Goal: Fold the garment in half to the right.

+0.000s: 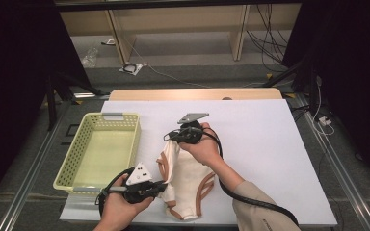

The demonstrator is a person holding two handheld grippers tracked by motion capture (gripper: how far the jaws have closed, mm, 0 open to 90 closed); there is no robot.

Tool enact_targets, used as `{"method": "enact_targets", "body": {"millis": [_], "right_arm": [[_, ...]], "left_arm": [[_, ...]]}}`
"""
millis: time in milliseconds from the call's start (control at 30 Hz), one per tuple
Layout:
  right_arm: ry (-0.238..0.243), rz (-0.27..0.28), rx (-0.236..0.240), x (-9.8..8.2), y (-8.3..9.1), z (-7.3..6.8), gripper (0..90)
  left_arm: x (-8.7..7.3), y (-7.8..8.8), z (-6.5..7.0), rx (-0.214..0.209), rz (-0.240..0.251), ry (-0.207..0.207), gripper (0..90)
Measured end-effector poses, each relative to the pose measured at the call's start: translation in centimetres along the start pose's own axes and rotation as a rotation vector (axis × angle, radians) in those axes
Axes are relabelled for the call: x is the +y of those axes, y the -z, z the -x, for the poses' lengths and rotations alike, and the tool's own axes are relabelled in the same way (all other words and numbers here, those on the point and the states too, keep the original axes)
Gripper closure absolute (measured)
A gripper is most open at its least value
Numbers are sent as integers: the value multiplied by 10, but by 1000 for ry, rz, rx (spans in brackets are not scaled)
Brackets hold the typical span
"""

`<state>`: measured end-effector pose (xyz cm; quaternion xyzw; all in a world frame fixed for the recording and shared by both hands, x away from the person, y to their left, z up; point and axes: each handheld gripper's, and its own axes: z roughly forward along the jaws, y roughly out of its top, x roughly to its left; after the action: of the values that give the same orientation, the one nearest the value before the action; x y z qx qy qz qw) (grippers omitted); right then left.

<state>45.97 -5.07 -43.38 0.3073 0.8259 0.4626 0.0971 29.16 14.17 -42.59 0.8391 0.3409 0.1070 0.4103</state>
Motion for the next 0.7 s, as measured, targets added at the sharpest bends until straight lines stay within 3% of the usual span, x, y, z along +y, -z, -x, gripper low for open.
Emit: {"method": "enact_targets", "body": {"millis": [700], "right_arm": [[-6,0,-4,-2,4,3,895]], "left_arm": [[3,0,0,-8,-5,-2,854]]}}
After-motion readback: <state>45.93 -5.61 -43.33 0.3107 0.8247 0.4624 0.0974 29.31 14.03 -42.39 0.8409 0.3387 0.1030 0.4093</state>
